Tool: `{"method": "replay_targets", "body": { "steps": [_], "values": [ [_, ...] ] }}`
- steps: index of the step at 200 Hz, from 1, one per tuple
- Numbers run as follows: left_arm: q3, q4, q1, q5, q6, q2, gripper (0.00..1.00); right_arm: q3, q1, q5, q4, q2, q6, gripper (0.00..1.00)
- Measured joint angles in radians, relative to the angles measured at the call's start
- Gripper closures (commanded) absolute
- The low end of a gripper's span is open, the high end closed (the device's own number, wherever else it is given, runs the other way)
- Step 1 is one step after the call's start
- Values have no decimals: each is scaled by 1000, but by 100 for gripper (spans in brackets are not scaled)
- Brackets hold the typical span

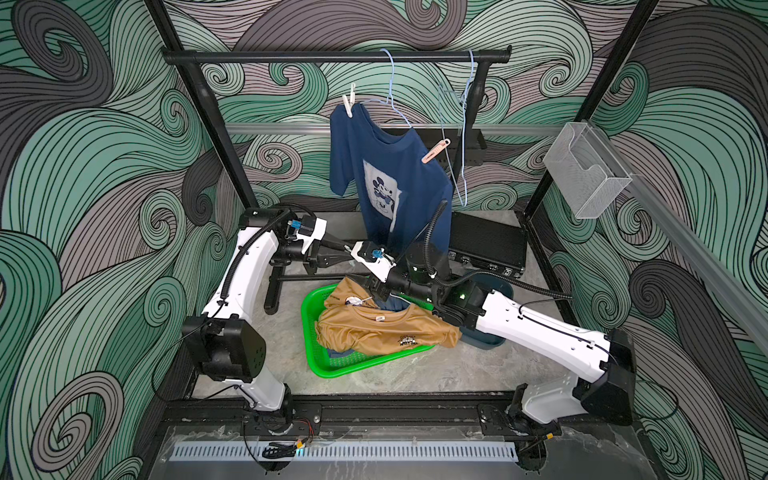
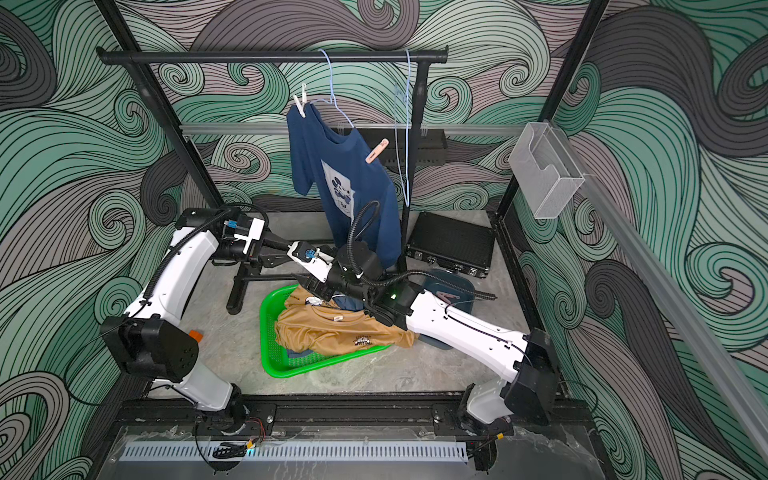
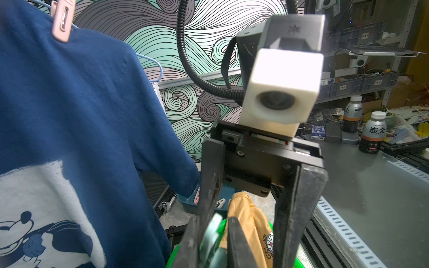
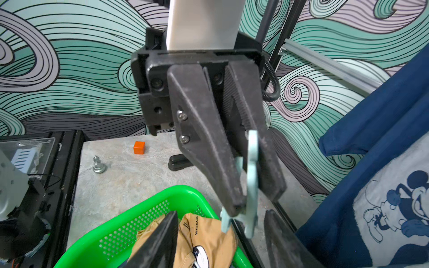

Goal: Remove the clothespins securing t-shirts to the hanger
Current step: Place the clothespin in the storage box.

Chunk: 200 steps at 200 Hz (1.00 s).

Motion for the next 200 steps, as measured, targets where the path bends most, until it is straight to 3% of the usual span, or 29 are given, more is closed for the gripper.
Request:
{"method": "replay_targets", "body": {
  "steps": [118, 200],
  "values": [
    [0, 0, 0, 2, -1, 0, 94, 16, -16, 19, 67, 64, 23, 66],
    [0, 0, 0, 2, -2, 0, 94, 16, -17, 14, 76, 64, 27, 61]
  ]
}}
